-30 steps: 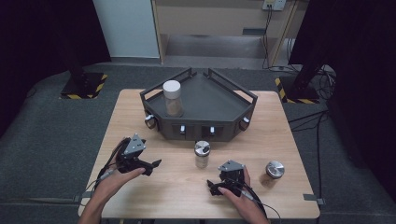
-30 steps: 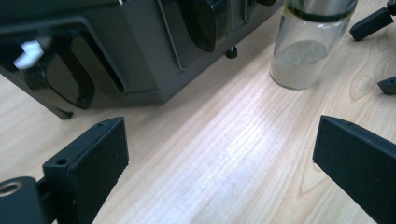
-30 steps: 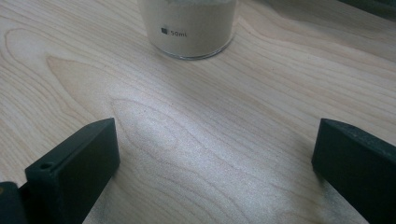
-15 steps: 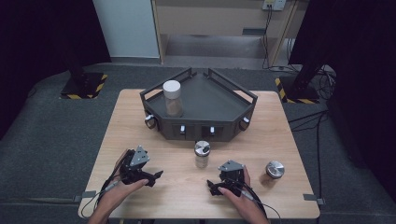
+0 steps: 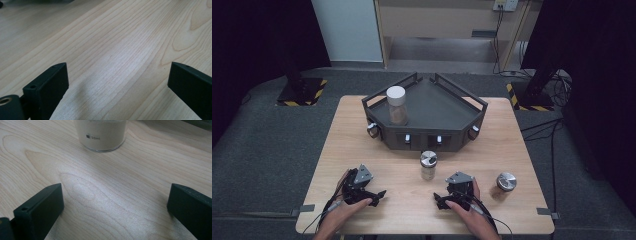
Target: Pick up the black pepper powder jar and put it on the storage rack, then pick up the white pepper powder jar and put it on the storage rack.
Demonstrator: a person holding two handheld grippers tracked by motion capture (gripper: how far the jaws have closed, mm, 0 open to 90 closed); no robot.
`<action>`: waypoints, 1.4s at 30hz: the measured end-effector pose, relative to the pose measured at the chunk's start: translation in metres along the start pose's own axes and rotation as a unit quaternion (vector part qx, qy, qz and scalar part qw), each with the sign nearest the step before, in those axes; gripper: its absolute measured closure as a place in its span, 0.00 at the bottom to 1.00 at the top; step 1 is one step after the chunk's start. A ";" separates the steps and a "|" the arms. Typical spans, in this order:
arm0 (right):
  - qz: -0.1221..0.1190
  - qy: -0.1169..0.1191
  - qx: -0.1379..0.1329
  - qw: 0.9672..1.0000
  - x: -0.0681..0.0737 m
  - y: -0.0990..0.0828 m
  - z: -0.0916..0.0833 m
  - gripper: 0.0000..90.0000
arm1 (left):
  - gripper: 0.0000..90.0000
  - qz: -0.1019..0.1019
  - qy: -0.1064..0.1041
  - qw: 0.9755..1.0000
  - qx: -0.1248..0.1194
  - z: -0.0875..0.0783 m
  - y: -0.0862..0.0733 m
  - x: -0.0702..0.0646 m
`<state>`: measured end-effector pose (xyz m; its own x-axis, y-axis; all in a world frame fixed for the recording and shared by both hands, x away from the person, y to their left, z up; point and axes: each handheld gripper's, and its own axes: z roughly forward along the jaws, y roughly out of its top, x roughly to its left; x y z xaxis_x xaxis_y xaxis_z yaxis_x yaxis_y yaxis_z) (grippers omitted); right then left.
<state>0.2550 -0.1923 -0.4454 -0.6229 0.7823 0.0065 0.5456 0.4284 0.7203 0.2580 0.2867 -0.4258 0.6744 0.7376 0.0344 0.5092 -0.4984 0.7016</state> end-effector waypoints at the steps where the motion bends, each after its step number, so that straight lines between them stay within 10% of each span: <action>1: 0.000 0.000 0.000 1.000 0.000 0.000 0.000 0.01 | 0.02 -0.001 0.004 1.000 0.003 0.001 0.000 -0.001; 42: -0.009 0.001 0.006 1.000 -0.001 0.002 -0.004 0.04 | 0.00 -0.030 0.002 1.000 -0.001 0.011 -0.013 0.003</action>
<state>0.2548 -0.1939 -0.4414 -0.6336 0.7737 -0.0056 0.5403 0.4476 0.7125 0.2589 0.2903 -0.4427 0.6404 0.7680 -0.0052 0.5476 -0.4517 0.7043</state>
